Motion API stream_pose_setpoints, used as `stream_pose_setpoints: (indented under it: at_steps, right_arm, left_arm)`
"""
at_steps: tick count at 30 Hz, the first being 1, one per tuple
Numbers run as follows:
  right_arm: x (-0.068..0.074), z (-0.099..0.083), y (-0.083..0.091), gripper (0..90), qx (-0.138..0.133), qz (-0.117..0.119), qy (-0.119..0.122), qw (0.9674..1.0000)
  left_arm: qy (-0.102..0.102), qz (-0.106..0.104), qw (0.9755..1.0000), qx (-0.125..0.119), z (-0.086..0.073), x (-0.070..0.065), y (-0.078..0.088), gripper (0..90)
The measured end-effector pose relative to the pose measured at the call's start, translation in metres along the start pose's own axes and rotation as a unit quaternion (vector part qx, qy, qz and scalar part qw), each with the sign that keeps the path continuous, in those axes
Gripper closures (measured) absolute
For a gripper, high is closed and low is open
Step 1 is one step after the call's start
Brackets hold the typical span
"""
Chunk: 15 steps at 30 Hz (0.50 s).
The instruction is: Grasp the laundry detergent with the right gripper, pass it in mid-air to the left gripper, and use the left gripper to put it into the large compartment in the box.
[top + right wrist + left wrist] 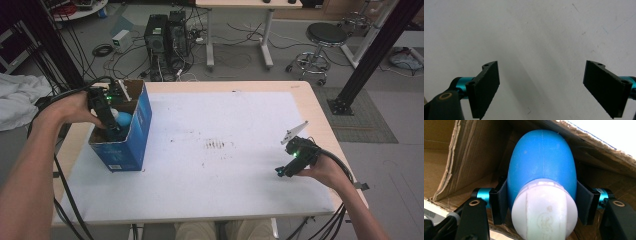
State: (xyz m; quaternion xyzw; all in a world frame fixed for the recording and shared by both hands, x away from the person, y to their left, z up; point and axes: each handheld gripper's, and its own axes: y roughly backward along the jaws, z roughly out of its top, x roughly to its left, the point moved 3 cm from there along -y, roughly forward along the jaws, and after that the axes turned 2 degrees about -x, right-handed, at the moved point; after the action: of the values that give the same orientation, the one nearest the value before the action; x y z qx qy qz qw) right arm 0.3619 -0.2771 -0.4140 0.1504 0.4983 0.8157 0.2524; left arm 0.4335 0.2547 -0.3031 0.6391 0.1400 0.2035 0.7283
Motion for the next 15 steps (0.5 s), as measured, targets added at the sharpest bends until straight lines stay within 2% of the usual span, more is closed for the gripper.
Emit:
stream_pose_setpoints:
  at_steps: [5,15]
  right_arm:
    - [0.0000,-0.0010,-0.0003,12.9,0.000,-0.001,0.003,1.0000]
    - [0.0007,-0.0005,-0.0006,12.9,0.003,-0.001,0.002,1.0000]
  left_arm:
    - [-0.003,0.000,1.0000,0.003,-0.0003,0.0000,-0.0004,36.2]
    - [0.005,-0.004,1.0000,-0.007,0.0010,-0.0004,0.0005,25.1]
